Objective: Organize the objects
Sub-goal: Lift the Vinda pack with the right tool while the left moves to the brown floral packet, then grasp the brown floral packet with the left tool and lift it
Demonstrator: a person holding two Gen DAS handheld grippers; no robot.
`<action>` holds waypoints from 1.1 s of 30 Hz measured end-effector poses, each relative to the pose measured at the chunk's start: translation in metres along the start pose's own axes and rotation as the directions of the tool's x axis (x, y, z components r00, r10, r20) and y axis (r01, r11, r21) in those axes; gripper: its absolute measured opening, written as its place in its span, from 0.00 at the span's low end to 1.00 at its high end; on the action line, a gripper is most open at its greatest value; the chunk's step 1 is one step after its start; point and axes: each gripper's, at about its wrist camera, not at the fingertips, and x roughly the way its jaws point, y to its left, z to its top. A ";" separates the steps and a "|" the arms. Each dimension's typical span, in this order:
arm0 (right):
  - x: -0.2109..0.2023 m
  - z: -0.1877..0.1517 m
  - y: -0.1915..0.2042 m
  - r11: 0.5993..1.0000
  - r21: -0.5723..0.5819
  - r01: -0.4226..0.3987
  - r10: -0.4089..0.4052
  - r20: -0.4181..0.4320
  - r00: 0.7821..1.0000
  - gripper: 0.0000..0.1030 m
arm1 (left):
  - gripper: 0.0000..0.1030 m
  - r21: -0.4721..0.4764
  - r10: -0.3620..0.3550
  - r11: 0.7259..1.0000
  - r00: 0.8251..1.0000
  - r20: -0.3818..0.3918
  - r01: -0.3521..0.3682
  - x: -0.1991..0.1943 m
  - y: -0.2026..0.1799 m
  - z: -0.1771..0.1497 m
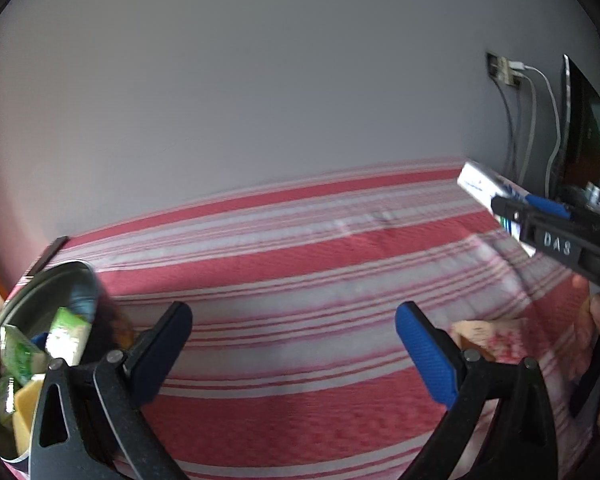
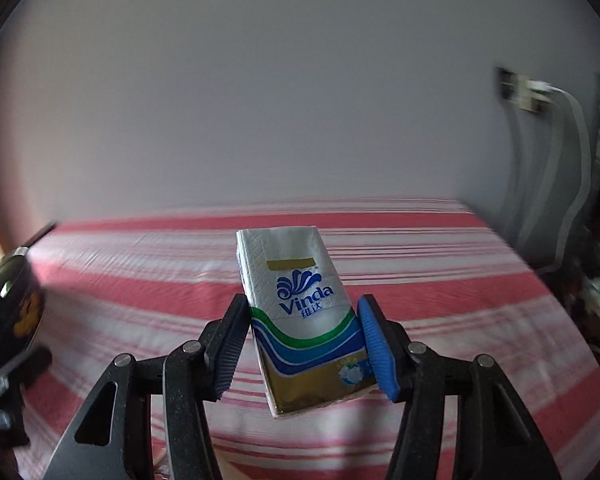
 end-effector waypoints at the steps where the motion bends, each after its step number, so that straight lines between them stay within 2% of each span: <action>1: -0.003 0.000 -0.007 0.999 0.024 0.022 -0.022 0.010 1.000 0.56 | 1.00 0.004 -0.015 1.000 1.000 -0.007 0.015 0.001 -0.006 0.000; 4: -0.009 -0.001 -0.019 0.995 0.060 0.074 -0.075 0.022 0.997 0.56 | 1.00 0.029 -0.058 0.998 0.998 -0.026 0.059 0.002 -0.028 -0.003; 9: -0.020 -0.001 -0.027 0.993 0.063 0.097 -0.100 0.045 0.994 0.56 | 1.00 0.074 -0.116 0.990 0.992 -0.045 0.119 0.000 -0.058 -0.004; 18: -0.021 -0.001 -0.034 0.991 0.094 0.094 -0.099 0.050 0.994 0.56 | 1.00 0.068 -0.207 0.974 0.973 -0.105 0.215 0.003 -0.076 -0.004; 22: -0.019 -0.001 -0.036 0.991 0.099 0.095 -0.098 0.033 0.995 0.56 | 1.00 0.096 -0.231 0.965 0.966 -0.116 0.243 0.001 -0.087 -0.005; 27: -0.018 -0.002 -0.038 0.990 0.108 0.093 -0.096 0.023 0.995 0.56 | 1.00 0.104 -0.289 0.945 0.942 -0.172 0.309 0.006 -0.099 -0.007; 33: -0.017 -0.001 -0.038 0.990 0.098 0.101 -0.104 0.025 0.994 0.56 | 0.97 0.094 -0.312 0.934 0.915 -0.256 0.345 0.019 -0.104 -0.009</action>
